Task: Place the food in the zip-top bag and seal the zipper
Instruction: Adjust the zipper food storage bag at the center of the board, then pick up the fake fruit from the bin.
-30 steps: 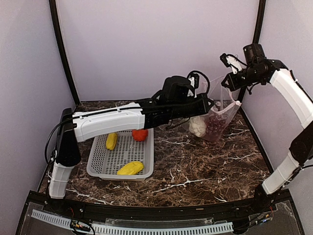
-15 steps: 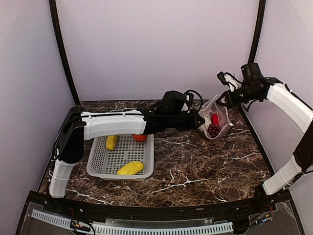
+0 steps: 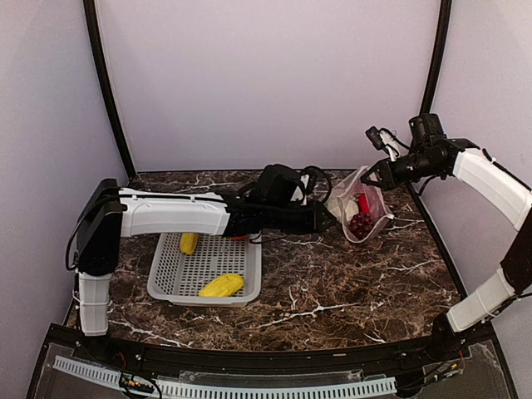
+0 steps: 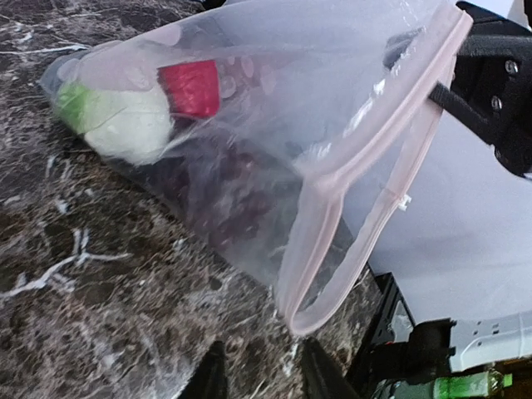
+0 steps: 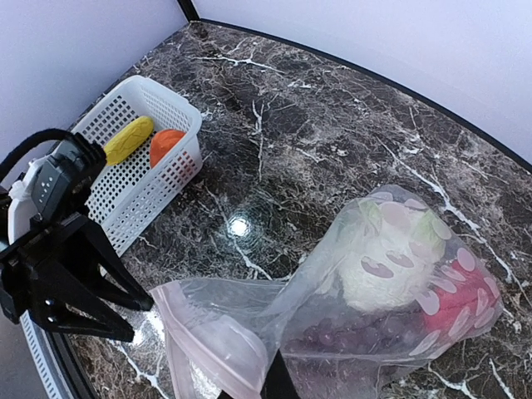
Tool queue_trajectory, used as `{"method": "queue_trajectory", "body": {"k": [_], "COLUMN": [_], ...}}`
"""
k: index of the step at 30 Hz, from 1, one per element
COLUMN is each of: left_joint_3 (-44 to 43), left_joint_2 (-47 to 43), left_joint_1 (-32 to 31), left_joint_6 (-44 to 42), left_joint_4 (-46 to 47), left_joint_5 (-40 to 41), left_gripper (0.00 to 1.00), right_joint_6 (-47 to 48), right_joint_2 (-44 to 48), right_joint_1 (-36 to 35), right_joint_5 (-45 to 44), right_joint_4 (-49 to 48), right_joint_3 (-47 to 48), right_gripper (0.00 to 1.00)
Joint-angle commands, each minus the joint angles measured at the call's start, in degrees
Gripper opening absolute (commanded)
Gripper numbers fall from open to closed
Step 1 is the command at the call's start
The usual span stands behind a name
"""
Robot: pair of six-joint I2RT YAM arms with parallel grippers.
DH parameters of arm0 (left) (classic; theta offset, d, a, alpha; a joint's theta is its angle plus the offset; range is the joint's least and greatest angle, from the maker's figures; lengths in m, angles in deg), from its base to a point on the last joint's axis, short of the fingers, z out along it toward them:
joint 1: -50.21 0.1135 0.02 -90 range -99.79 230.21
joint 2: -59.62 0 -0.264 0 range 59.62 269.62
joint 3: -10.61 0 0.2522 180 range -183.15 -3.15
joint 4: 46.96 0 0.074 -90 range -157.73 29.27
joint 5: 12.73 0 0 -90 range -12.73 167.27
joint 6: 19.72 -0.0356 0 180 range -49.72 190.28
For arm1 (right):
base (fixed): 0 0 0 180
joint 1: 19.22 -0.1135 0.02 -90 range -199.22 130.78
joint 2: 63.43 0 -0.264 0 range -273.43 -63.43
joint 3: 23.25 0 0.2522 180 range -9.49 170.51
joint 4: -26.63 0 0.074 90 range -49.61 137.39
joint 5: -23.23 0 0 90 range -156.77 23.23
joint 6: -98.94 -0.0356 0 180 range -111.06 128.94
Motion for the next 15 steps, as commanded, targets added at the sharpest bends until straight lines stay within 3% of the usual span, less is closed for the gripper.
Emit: {"method": "queue_trajectory", "body": {"k": [1,3,7,15], "left_joint_3": [12.7,17.9,25.1,31.4], "left_joint_2": [-15.9,-21.3,-29.7,-37.1], "left_joint_1": [-0.3,-0.3,-0.2,1.0], "left_joint_6": [-6.6,-10.2,-15.9,-21.9], "left_joint_4": [-2.0,-5.6,-15.6,-34.8], "left_joint_5": [4.8,9.0,16.6,20.4], "left_gripper": [0.37,0.49,0.64,0.79], "right_joint_6": [0.8,0.9,0.7,1.6], "right_joint_2": [4.4,5.5,8.0,13.8], "right_joint_1": [-0.3,-0.2,-0.2,0.8], "right_joint_5": [4.4,5.8,8.1,11.2], "right_joint_4": [-4.9,-7.5,-11.8,-17.6], "right_joint_3": [-3.2,-5.9,-10.8,-19.5], "right_gripper": [0.00,0.00,0.00,0.00]}}
